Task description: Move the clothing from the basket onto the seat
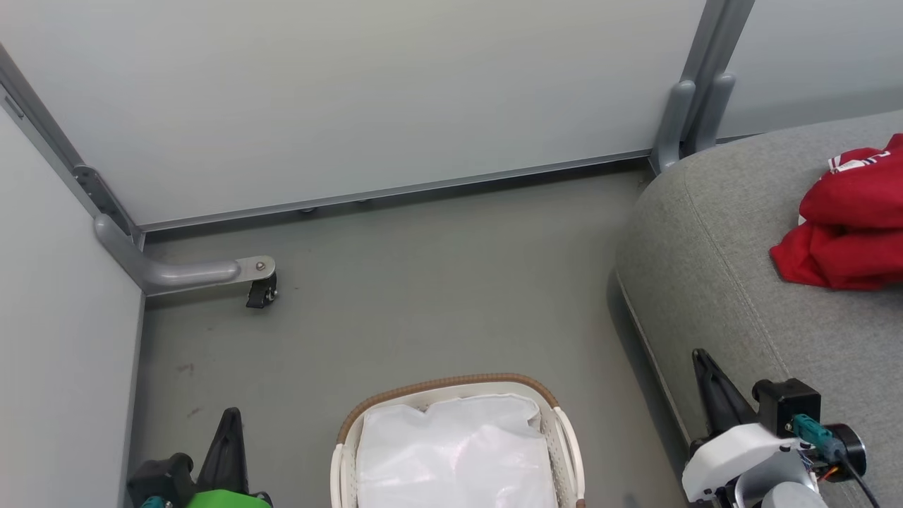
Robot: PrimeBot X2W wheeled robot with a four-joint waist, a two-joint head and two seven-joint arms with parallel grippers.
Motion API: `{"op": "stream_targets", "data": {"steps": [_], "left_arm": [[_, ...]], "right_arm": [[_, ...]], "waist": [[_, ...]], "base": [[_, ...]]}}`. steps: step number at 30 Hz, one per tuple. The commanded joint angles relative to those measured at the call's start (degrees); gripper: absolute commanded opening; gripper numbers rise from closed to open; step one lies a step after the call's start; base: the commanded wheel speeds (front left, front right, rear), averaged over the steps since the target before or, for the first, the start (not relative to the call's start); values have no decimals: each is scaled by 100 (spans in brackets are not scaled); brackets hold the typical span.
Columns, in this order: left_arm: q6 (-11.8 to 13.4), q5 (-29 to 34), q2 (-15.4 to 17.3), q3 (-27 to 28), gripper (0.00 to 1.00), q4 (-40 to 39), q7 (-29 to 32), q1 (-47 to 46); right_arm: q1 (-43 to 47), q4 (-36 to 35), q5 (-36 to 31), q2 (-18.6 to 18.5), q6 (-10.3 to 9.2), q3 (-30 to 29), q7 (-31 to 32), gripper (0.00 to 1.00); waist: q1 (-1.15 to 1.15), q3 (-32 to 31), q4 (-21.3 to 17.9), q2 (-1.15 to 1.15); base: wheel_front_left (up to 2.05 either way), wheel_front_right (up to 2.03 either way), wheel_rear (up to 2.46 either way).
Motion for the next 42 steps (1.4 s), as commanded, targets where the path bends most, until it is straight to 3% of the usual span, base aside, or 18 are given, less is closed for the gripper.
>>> {"op": "stream_targets", "data": {"steps": [1,19,42], "left_arm": [[-1,-259,24,31,0,-80,59,-41],[-5,-2020,16,188,0,-287,546,-217],[-10,-3779,7,346,0,-483,1034,-396]], "right_arm": [[-97,-56,269,-18,0,-59,73,0],[-71,-277,2265,-36,-1,-137,528,0],[-85,-454,4240,-55,-2,-252,1018,0]], "waist": [[0,-2,1,0],[0,-31,9,0],[0,-67,20,0]], "base": [[0,0,0],[0,0,0],[0,0,0]]}}
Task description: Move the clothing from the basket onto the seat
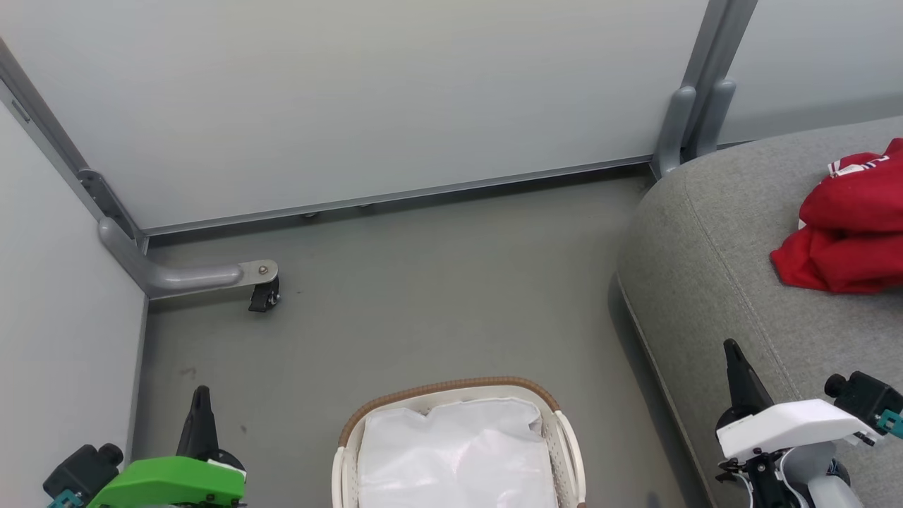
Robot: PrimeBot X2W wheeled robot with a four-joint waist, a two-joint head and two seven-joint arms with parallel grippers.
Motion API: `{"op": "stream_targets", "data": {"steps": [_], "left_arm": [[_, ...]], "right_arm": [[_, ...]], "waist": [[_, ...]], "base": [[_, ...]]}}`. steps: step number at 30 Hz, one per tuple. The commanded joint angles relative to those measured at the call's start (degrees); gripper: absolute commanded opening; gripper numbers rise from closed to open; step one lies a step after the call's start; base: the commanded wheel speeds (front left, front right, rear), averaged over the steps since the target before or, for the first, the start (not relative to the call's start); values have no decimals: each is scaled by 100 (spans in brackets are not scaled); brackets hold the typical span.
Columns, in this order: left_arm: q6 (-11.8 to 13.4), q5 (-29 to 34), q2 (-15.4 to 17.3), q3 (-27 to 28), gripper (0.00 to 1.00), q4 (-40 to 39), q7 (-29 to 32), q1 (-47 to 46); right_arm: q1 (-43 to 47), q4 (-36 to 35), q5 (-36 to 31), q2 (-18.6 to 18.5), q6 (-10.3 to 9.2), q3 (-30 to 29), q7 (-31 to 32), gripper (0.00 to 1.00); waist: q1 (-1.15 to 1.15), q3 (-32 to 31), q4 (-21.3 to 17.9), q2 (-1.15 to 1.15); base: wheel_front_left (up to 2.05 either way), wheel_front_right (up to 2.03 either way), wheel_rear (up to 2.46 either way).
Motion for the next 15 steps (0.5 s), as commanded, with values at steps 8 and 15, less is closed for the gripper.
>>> {"op": "stream_targets", "data": {"steps": [8,15], "left_arm": [[-11,-637,14,77,0,-137,163,-211],[-13,-1073,12,119,0,-184,284,-258]], "right_arm": [[-94,-138,709,-46,-2,-61,179,0],[-99,-180,1190,-50,-2,-89,299,0]], "waist": [[0,-13,4,0],[0,-24,7,0]], "base": [[0,0,0],[0,0,0]]}}
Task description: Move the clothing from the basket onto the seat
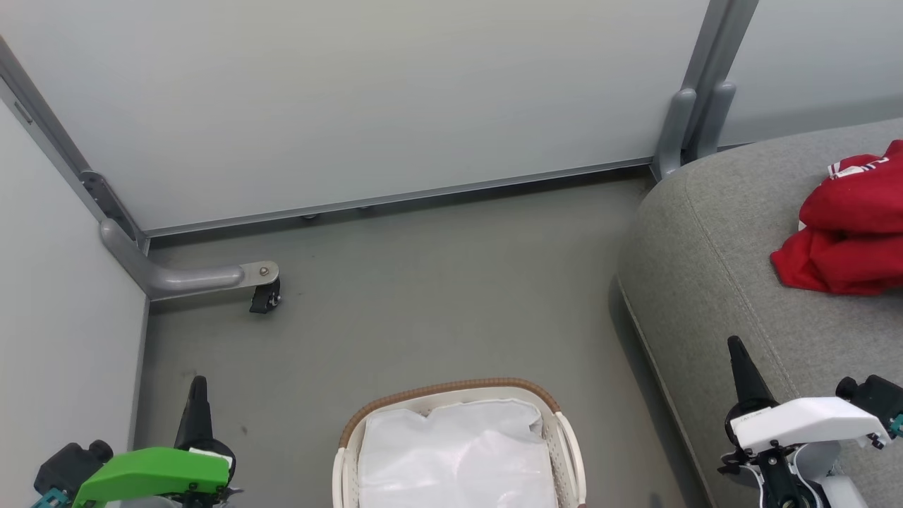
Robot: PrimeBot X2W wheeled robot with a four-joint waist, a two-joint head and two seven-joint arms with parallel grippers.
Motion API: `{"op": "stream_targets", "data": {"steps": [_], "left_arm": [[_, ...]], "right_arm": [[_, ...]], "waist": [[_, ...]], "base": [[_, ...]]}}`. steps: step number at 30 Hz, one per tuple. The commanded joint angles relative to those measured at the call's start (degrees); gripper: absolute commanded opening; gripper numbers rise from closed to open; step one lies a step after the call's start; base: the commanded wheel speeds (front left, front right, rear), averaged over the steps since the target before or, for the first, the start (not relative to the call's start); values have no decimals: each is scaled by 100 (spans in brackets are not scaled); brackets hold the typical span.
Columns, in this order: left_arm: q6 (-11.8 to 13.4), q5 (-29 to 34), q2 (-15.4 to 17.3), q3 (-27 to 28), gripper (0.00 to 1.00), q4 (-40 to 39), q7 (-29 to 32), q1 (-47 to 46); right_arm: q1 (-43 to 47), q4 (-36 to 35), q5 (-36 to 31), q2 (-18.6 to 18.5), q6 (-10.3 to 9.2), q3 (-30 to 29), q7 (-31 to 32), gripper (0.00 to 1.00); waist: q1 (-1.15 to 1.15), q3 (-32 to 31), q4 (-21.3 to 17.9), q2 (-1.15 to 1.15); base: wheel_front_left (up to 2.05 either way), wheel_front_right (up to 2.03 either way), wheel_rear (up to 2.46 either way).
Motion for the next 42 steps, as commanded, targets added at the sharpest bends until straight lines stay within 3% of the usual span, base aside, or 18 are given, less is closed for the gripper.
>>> {"op": "stream_targets", "data": {"steps": [1,42], "left_arm": [[-13,-168,14,37,0,-83,40,-168],[-22,-2191,0,221,0,-296,610,-362]], "right_arm": [[-96,-83,176,-41,-2,-23,40,0],[-112,-274,2454,-59,-4,-159,605,0]], "waist": [[0,-2,1,0],[0,-67,20,0]], "base": [[0,0,0],[0,0,0]]}}
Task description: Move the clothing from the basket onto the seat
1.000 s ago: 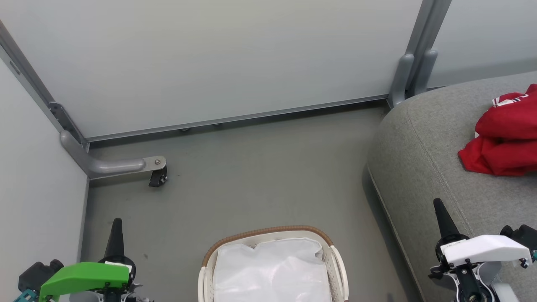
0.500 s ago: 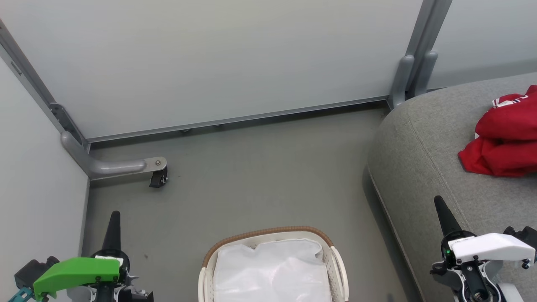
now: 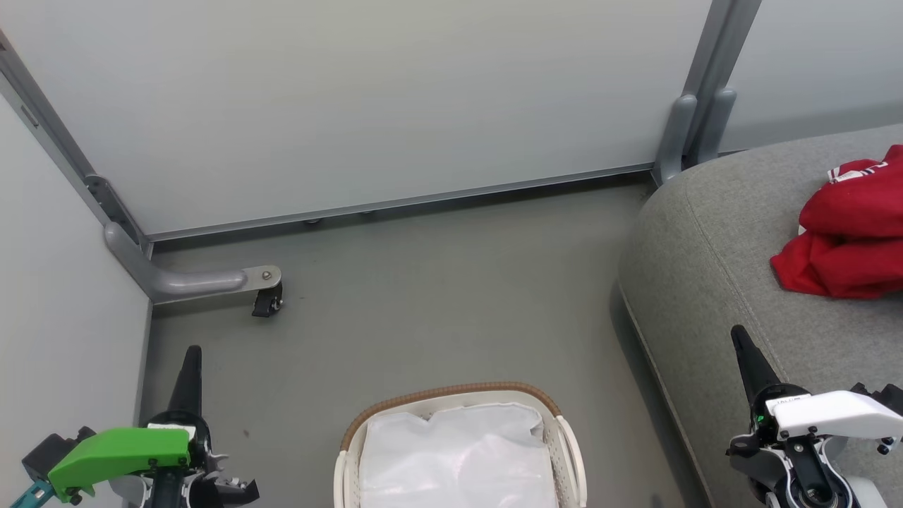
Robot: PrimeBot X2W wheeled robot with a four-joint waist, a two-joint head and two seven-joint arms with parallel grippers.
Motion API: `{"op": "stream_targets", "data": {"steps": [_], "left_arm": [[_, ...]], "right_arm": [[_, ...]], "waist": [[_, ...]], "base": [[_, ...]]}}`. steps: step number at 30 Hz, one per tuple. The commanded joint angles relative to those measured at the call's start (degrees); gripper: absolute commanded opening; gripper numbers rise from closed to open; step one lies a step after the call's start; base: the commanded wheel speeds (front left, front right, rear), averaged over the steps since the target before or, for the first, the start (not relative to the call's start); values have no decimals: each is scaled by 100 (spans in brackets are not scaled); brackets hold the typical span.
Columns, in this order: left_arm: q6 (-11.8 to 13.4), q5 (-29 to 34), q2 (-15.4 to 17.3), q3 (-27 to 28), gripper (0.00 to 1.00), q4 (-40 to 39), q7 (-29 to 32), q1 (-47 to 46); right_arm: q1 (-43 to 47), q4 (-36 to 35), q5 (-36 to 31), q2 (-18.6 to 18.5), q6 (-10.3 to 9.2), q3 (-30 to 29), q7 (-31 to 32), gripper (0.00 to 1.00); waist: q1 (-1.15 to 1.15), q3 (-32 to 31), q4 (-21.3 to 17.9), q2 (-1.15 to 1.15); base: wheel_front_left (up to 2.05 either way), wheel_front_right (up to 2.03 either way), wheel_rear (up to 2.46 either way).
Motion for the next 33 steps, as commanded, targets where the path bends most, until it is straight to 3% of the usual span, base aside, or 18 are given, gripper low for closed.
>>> {"op": "stream_targets", "data": {"steps": [1,25,33], "left_arm": [[-23,-125,5,34,0,-38,32,-117],[-27,-1027,-2,113,0,-134,285,-197],[-27,-1027,-3,110,0,-127,294,-188]], "right_arm": [[-85,-52,131,-35,-3,-25,36,0],[-78,-131,1140,-45,-3,-83,292,0],[-77,-130,1147,-45,-3,-82,291,0]], "waist": [[0,-2,1,0],[0,-40,12,0],[0,-41,13,0]], "base": [[0,0,0],[0,0,0],[0,0,0]]}}
